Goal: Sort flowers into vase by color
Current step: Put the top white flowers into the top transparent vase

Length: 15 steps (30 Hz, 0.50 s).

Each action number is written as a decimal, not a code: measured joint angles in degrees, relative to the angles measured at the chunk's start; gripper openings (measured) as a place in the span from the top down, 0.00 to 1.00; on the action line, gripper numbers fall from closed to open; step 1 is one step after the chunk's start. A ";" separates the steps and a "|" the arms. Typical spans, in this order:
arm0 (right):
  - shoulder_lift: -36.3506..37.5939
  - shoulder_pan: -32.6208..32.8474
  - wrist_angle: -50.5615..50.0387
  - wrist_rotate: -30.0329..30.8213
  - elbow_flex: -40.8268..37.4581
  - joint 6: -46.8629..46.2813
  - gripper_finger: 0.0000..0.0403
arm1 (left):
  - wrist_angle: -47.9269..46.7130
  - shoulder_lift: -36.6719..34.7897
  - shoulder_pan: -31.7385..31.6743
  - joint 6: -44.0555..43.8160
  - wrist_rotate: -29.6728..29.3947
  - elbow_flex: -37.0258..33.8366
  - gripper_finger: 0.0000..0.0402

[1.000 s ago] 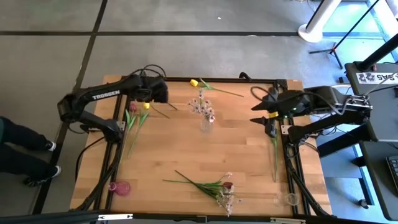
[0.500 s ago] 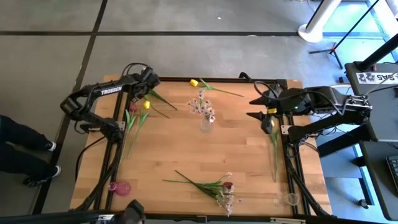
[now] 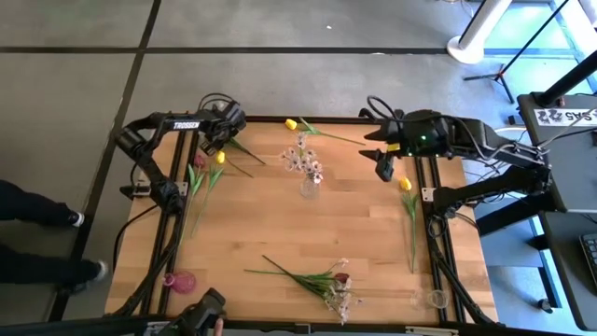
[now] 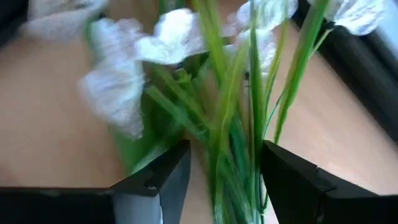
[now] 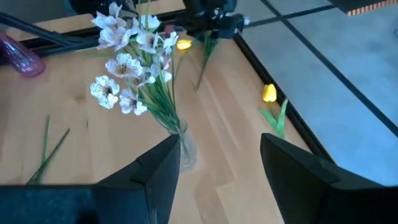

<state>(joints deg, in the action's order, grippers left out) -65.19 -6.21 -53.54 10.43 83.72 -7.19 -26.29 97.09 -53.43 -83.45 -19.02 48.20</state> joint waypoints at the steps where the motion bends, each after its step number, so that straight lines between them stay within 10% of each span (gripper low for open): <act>1: -0.14 -0.32 -0.23 -0.20 0.00 0.06 0.45 | 0.79 0.03 -0.07 -0.26 -0.01 0.07 0.55; 10: -1.05 -2.60 0.66 -0.52 0.02 4.67 0.45 | 2.31 -0.23 0.63 -1.83 -0.22 -0.10 0.95; 15: -0.88 -2.44 0.67 -0.35 0.02 7.75 0.45 | 4.55 -7.70 6.75 6.52 -0.15 -0.17 0.96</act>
<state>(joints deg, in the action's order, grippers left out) -66.08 -8.64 -52.87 10.08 83.74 0.56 -21.74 89.39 -46.68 -76.93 -19.17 48.03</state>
